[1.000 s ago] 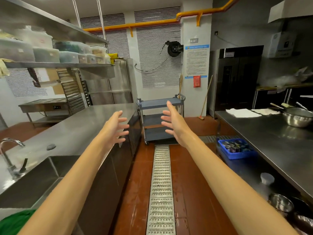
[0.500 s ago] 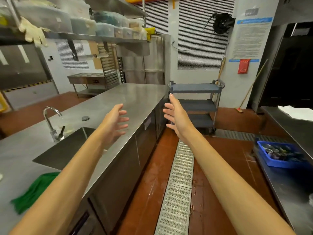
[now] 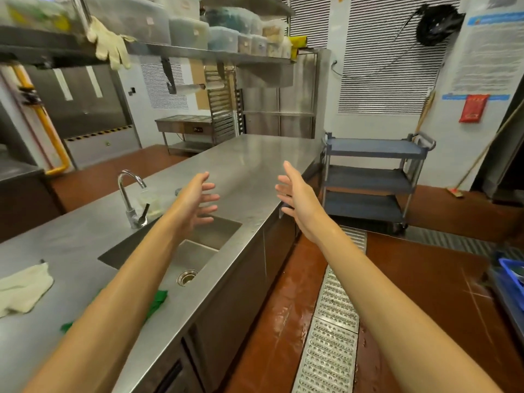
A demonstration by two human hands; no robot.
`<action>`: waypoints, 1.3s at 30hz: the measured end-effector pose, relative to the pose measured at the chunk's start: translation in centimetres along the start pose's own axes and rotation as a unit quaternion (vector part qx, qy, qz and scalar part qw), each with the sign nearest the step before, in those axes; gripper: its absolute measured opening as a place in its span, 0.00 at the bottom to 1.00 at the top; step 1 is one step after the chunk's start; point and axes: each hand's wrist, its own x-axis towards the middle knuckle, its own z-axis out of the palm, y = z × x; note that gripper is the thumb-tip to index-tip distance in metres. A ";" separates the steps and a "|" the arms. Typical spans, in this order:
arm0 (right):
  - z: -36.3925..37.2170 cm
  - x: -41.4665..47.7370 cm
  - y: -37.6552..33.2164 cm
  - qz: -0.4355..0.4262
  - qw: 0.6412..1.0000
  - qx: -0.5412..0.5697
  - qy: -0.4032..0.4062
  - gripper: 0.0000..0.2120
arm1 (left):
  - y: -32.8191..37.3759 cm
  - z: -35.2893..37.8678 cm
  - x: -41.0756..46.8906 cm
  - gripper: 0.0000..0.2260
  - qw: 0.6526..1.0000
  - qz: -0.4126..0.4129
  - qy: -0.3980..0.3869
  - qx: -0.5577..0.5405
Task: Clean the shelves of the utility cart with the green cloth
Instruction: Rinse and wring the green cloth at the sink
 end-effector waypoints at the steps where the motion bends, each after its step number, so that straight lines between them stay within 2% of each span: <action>1: 0.9 0.9 0.0 -0.001 1.000 0.000 -0.004 0.33 | 0.1 -0.8 0.8 0.22 1.000 0.001 0.006 0.000; 13: 13.2 10.0 1.0 0.010 0.999 0.004 -0.038 0.32 | 1.4 -12.3 8.4 0.20 0.999 0.003 0.040 0.017; 21: 20.6 13.8 2.6 0.025 0.995 -0.013 -0.093 0.31 | -0.3 -18.3 10.6 0.21 0.995 -0.014 0.094 0.001; 26: 24.5 16.3 3.6 0.037 0.991 -0.017 -0.130 0.26 | -0.9 -20.9 11.7 0.22 0.992 -0.022 0.121 -0.003; 34: 29.5 21.7 6.0 0.060 0.975 -0.013 -0.212 0.29 | -2.3 -24.1 15.0 0.21 0.982 -0.046 0.185 -0.003; 39: 32.2 25.4 8.5 0.042 0.963 -0.057 -0.259 0.30 | -3.8 -25.2 18.5 0.23 0.973 -0.065 0.219 0.002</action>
